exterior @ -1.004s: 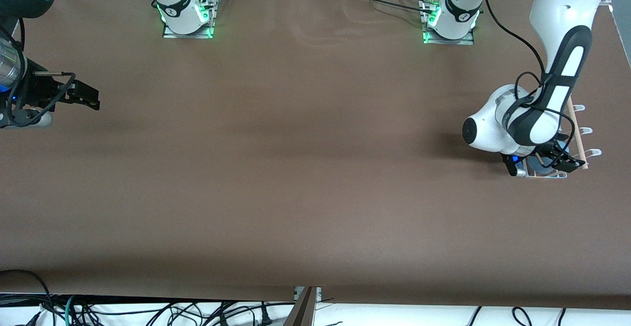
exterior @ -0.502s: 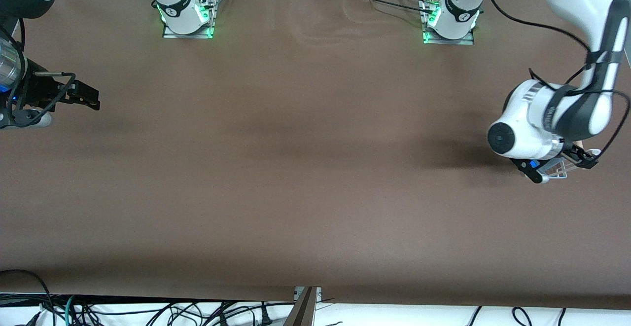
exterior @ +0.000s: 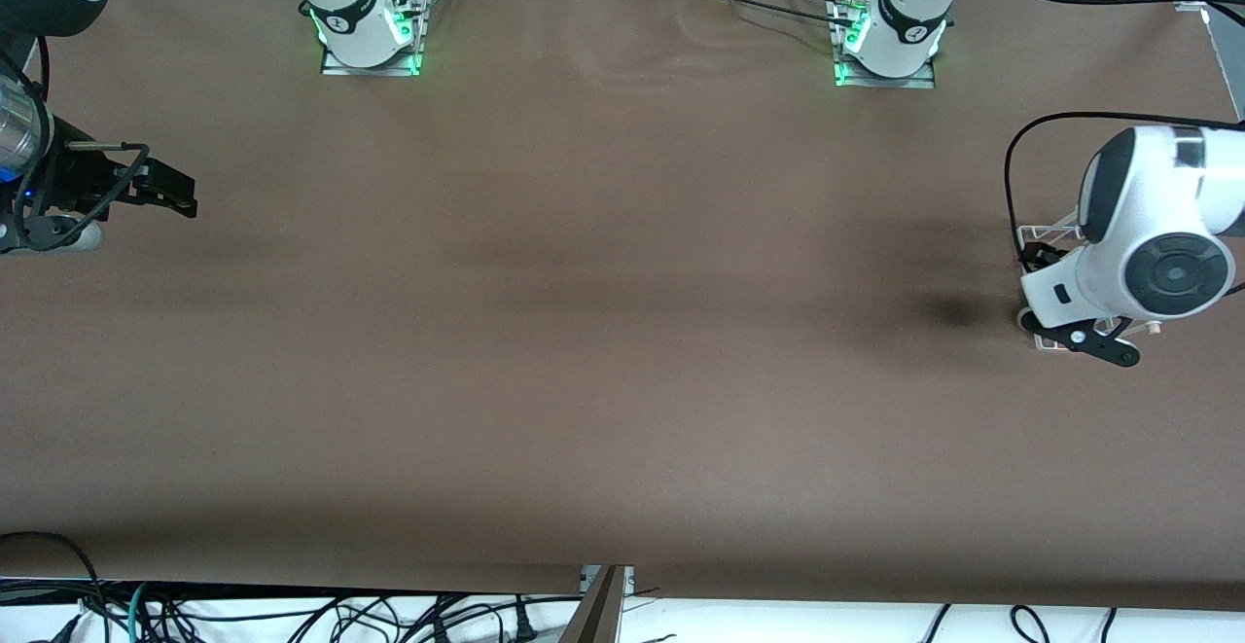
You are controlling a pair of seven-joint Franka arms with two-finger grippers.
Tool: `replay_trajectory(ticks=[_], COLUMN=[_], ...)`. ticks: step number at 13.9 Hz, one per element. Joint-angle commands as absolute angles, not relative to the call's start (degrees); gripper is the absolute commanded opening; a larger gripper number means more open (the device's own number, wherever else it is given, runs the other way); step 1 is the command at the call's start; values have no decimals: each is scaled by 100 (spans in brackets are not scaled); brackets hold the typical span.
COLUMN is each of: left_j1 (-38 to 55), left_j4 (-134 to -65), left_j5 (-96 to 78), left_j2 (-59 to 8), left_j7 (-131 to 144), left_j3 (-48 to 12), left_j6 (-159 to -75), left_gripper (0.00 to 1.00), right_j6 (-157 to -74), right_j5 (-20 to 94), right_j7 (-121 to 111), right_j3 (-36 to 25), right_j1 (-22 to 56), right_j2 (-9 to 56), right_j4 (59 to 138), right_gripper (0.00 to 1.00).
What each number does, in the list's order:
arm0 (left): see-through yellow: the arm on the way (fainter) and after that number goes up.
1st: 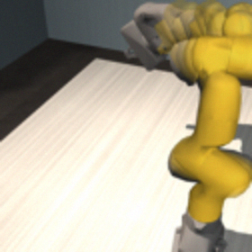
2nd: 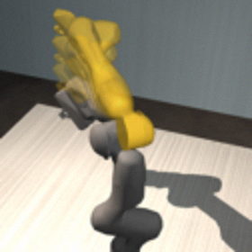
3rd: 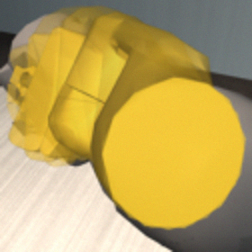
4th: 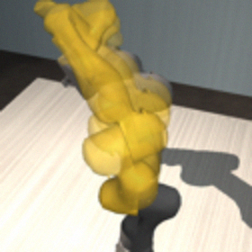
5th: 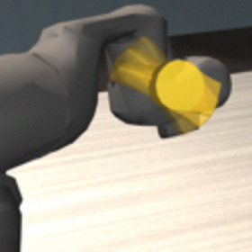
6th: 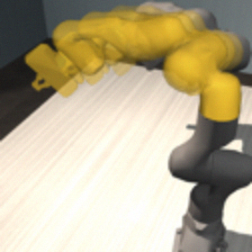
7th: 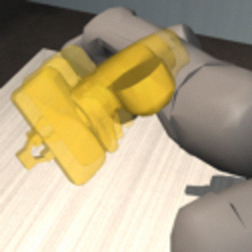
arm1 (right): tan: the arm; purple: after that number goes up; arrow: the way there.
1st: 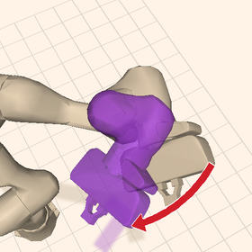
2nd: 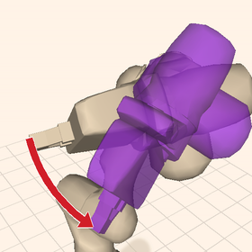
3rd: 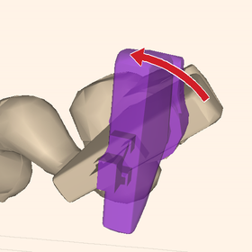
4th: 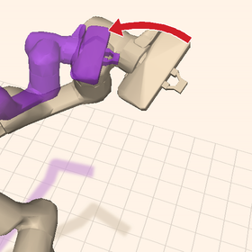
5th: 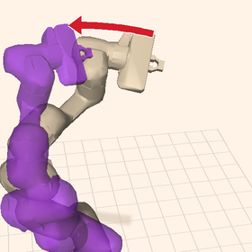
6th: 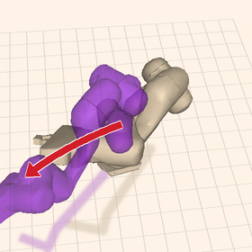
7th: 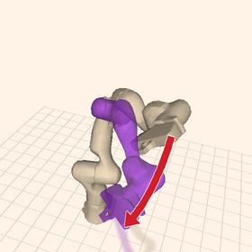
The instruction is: Transfer cup to left arm and place on rack
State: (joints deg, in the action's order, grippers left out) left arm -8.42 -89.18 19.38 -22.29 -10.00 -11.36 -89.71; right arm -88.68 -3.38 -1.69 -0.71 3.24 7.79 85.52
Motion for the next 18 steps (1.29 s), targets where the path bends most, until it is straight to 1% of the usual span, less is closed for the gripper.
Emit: replay_trajectory(ticks=[1,3,5,7,8,9,10,11,12,13,18], left_j1=[-853,-844,-861,-818,-809,-791,-687,-529,-205,-54,-88], left_j4=[-8649,-8596,-8237,-8322,-8715,-9267,-9995,-10550,-10669,-10653,-10468], left_j5=[856,415,264,220,202,133,10,-78,-166,-271,-167], left_j2=[-2005,-1733,-1521,-1084,-785,-304,206,585,650,642,554], left_j7=[146,220,193,211,211,254,281,273,272,255,255], left_j3=[-1230,-1231,-1257,-1213,-1195,-1178,-1134,-908,-557,-362,-352], left_j6=[-8807,-8850,-8816,-9095,-9262,-9516,-10006,-10420,-10450,-10441,-10020], left_gripper=[100,100,100,100,100,100,100,100,100,100,100], right_j6=[-8877,-8877,-8877,-8877,-8877,-8877,-8877,-8868,-8877,-8877,-8877], right_j5=[-255,-255,-255,-255,-255,-255,-255,-255,-255,-255,-255], right_j7=[-193,-167,-176,-167,-158,-176,-167,-158,-150,-149,-141], right_j3=[-44,-44,-44,-44,-44,-44,-44,-44,-44,-44,-44], right_j1=[264,264,264,264,264,264,264,264,264,264,264], right_j2=[800,800,800,800,800,800,800,800,800,800,800], right_j4=[8490,8482,8482,8481,8481,8481,8481,8490,8490,8482,8481], right_gripper=[100,100,100,100,100,100,100,100,100,100,100])
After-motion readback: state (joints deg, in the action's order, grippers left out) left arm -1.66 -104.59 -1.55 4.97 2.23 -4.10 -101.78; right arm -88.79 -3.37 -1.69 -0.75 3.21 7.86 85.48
